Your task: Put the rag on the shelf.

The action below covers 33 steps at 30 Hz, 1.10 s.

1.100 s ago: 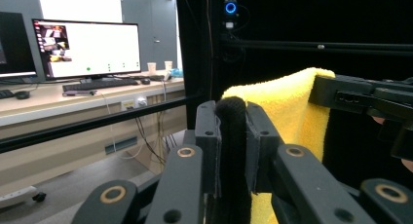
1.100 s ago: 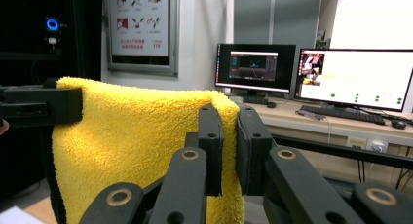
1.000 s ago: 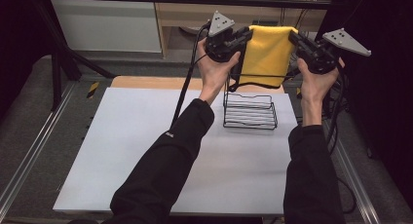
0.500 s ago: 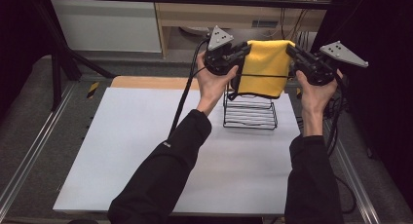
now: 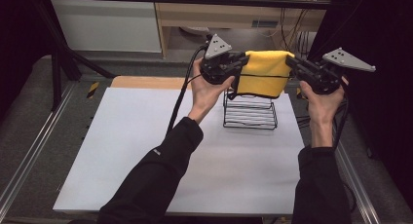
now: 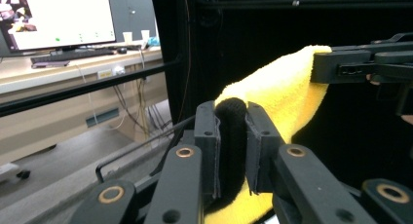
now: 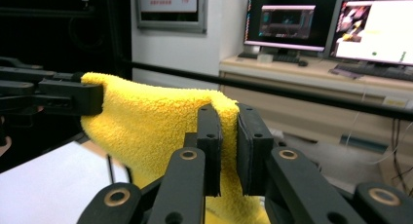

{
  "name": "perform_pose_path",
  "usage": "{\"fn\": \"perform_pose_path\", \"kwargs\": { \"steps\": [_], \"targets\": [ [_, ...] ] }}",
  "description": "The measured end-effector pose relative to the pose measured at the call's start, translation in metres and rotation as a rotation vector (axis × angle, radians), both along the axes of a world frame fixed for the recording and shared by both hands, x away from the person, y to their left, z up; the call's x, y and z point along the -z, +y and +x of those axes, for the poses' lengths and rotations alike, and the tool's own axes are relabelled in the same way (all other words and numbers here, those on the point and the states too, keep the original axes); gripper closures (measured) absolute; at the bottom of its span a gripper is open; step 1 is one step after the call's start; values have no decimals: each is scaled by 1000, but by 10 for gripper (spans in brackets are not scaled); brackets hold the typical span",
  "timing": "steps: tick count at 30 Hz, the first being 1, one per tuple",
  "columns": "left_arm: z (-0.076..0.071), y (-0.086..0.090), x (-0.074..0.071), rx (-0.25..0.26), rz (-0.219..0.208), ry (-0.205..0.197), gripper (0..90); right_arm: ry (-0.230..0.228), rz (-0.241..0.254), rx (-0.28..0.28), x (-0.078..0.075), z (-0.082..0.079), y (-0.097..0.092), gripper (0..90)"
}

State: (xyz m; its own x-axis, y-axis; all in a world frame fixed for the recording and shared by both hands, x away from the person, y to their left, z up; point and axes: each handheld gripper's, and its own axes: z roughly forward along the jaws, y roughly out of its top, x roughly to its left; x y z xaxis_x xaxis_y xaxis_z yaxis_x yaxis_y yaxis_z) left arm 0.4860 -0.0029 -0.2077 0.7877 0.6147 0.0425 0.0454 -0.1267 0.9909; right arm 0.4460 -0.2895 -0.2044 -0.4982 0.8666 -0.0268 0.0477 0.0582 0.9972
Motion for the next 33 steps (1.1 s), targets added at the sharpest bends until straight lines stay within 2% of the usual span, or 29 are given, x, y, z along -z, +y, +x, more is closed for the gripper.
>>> {"fn": "perform_pose_path", "kwargs": {
  "steps": [8, 16, 22, 25, 28, 31, 33],
  "targets": [
    [-9, 0, 14, 16, 48, 19, 770, 45, -18, -29, 12, -8, -2, 819],
    [-20, 0, 26, 39, 57, 50, 756, 84, -39, -56, 23, -11, -7, 818],
    [-24, 0, 34, 57, 122, 79, 731, 134, -82, -80, 33, -10, -8, 819],
    [-24, 3, 31, 67, 132, 97, 713, 130, -87, -94, 37, -11, -8, 821],
    [-24, 8, 20, 67, 134, 105, 683, 129, -96, -100, 40, -10, -8, 822],
    [-25, 14, 4, 58, 97, 98, 667, 132, -105, -101, 42, -11, -10, 821],
    [-24, 16, -5, 32, 78, 96, 678, 129, -106, -105, 44, -11, -10, 820]
  ]
}}
